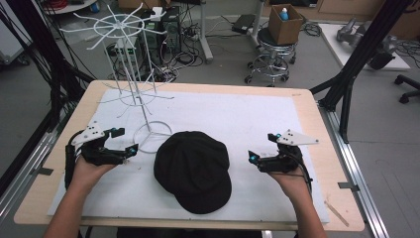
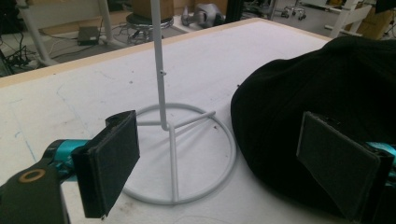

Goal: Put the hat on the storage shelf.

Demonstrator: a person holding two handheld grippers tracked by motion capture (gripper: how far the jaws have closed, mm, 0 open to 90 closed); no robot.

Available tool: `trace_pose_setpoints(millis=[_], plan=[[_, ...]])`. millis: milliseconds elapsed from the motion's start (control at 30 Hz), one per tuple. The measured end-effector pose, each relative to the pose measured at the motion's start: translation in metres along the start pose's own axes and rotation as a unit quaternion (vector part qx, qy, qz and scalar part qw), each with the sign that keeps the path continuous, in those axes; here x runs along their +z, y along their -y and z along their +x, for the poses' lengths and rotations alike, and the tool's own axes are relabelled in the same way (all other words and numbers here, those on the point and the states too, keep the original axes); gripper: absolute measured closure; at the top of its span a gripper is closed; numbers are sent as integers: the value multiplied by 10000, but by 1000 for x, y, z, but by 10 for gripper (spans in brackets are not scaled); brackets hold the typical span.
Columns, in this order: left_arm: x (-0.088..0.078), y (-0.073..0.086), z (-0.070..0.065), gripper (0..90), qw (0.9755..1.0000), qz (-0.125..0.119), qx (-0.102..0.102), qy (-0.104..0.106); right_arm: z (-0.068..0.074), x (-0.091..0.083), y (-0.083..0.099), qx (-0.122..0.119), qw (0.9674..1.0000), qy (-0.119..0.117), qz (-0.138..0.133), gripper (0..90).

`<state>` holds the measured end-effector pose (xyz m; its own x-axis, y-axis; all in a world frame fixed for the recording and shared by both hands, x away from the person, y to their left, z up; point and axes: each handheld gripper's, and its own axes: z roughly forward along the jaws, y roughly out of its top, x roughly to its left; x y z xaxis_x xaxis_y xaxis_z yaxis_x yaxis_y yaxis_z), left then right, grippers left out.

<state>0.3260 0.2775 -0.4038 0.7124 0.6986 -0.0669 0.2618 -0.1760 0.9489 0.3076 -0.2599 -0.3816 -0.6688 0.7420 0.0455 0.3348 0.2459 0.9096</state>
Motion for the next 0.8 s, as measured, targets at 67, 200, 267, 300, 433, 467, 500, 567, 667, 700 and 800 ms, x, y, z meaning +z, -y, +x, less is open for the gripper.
trace_pose_setpoints(millis=[67, 200, 267, 300, 433, 467, 500, 567, 667, 700, 800], plan=[[0, 0, 0, 134, 10000, 20, -2, -5, 2, 2, -5, -58, 10000, -49, 13, 21], [1, 0, -1, 134, 10000, 52, 37, 4, 12, 15, -27, -228, 9991, -343, 101, 21], [1, -1, -2, 134, 10000, 71, 51, 19, 21, 28, -42, -370, 9977, -552, 141, 21], [1, -1, -2, 134, 10000, 71, 51, 19, 21, 28, -42, -370, 9977, -552, 141, 21], [1, -1, -3, 134, 9999, 85, 55, 22, 32, 45, -60, -454, 9955, -798, 238, 21], [1, -1, -3, 134, 9999, 85, 55, 22, 34, 48, -63, -500, 9950, -824, 248, 21], [0, -1, -3, 134, 9999, 84, 57, 19, 35, 51, -65, -529, 9946, -859, 249, 21], [0, -1, -3, 134, 9999, 83, 59, 22, 39, 57, -70, -563, 9939, -904, 287, 21], [0, -1, -2, 134, 10000, 82, 42, -1, 44, 66, -76, -604, 9926, -993, 338, 21], [0, -1, -2, 134, 10000, 88, 45, 4, 46, 70, -77, -618, 9920, -1042, 363, 21], [0, -1, -2, 134, 9999, 101, 48, 9, 50, 78, -81, -618, 9906, -1146, 424, 21]])
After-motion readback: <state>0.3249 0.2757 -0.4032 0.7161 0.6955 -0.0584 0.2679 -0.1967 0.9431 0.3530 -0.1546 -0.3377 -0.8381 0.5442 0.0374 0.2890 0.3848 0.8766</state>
